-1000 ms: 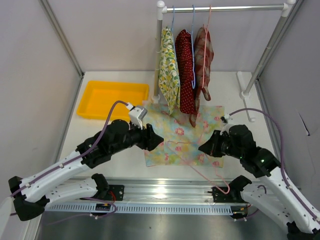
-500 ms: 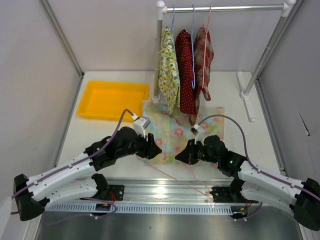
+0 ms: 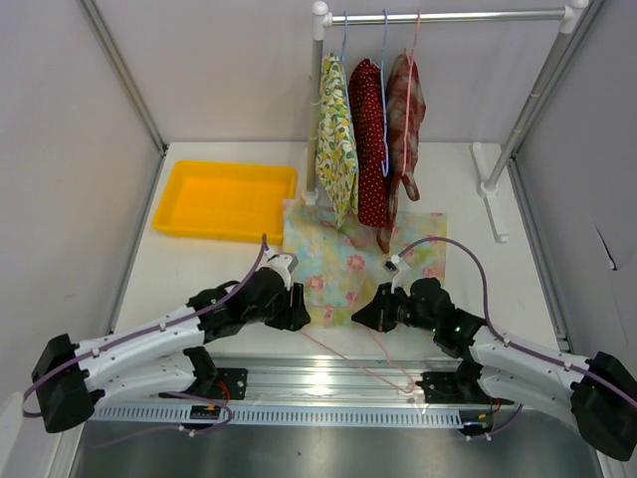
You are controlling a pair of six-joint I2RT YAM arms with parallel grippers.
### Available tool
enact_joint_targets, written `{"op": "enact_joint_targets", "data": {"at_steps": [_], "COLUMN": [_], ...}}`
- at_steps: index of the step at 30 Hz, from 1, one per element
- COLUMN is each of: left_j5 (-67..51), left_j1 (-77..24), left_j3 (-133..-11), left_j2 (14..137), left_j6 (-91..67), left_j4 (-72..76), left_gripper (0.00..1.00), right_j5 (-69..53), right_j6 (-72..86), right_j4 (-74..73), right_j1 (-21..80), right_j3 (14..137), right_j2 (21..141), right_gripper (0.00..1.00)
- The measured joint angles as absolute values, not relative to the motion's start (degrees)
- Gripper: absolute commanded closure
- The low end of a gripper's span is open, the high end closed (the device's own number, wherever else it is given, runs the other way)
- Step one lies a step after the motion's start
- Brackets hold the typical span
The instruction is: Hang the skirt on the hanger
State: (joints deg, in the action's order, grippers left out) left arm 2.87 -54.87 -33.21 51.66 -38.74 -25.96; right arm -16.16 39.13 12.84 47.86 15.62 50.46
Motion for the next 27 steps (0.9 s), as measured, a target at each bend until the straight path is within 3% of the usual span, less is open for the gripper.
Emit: {"op": "enact_joint_targets", "data": {"at_steps": [7, 27], "left_j5": [6.52, 8.05], "left_j1": [-54.98, -54.98], "left_j3": [-30.81, -27.46], "left_j2": [56.12, 65.80], "left_j6": [-39.66, -40.16], "left_j4": [-27.27, -18.81], "left_gripper": [0.34, 0.34], "right_j5": [-15.70, -10.20], "right_j6": [39.09, 37.47], "right_j4": [13.43, 13.93], "right_j1": [50.15, 51.81], "right_j3": [13.50, 12.10], "right_j2": [52.84, 52.71], "right_gripper": [1.00, 1.00]}}
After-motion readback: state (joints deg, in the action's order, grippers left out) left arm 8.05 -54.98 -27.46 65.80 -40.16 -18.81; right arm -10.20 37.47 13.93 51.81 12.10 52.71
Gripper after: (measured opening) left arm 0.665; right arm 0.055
